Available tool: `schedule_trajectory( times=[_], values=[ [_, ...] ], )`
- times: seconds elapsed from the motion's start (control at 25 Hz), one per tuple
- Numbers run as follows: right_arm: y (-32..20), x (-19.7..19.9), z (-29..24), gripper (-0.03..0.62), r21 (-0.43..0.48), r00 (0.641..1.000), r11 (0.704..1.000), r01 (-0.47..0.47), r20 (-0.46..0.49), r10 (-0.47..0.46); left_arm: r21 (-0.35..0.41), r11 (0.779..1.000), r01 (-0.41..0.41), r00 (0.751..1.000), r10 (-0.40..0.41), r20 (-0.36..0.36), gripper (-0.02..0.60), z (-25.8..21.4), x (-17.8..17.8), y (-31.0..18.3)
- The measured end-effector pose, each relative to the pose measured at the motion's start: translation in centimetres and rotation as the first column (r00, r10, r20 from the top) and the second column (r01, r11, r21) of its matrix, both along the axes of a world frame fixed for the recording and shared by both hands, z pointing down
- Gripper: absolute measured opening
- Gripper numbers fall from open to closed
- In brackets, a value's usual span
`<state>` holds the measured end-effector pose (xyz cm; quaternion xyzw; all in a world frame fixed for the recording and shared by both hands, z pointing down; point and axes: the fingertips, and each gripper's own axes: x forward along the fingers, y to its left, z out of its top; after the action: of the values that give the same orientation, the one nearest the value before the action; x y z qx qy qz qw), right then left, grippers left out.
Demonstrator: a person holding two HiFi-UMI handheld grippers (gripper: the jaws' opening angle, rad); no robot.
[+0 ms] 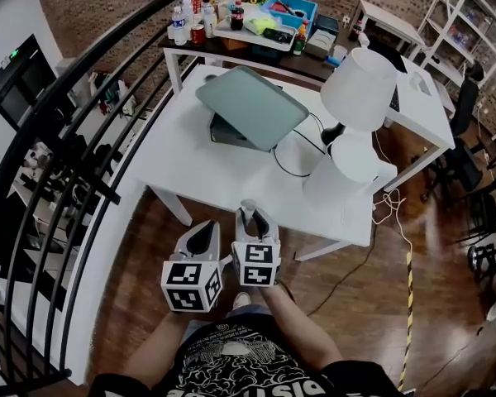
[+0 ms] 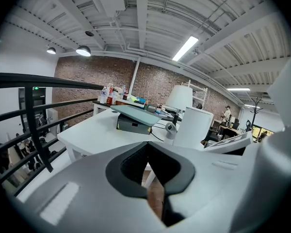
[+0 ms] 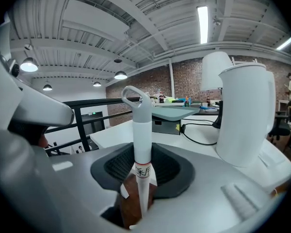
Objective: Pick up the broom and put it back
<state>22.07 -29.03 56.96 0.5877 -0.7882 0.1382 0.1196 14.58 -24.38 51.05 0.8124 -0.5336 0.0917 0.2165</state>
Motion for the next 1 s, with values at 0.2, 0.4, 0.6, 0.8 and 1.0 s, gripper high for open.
schedule_trajectory(
  times=[0.2,0.4,0.6,0.8,1.0],
  values=[
    [-1.2,-0.1,0.0,0.098,0.003,1.0,1.0,0.01,0.004,-0.01,0.005,1.0,0.014,1.0,-0.014,-0.001,0.005,-0.2,0.0,-0.9],
    [-2.0,-0.2,-0.1,0.098,0.013,1.0,1.0,0.022,-0.015,-0.022,0.007,1.0,0.025,1.0,-0.025,0.003,0.003,-0.3,-0.2,-1.5],
    [-2.5,-0.4,0.0,0.098,0.017,0.999,0.999,0.038,-0.03,-0.038,0.003,1.0,0.029,1.0,-0.029,0.005,0.005,0.0,-0.2,-1.9],
    [-2.7,-0.7,0.0,0.098,0.027,0.998,0.999,0.045,-0.033,-0.044,-0.001,0.999,0.042,0.999,-0.042,0.006,0.005,0.3,-0.7,-2.2],
    [-2.9,-1.1,0.0,0.11,0.027,0.998,0.998,0.054,-0.03,-0.053,-0.002,0.999,0.047,0.999,-0.047,0.005,0.005,0.3,-1.0,-2.4]
  ],
)
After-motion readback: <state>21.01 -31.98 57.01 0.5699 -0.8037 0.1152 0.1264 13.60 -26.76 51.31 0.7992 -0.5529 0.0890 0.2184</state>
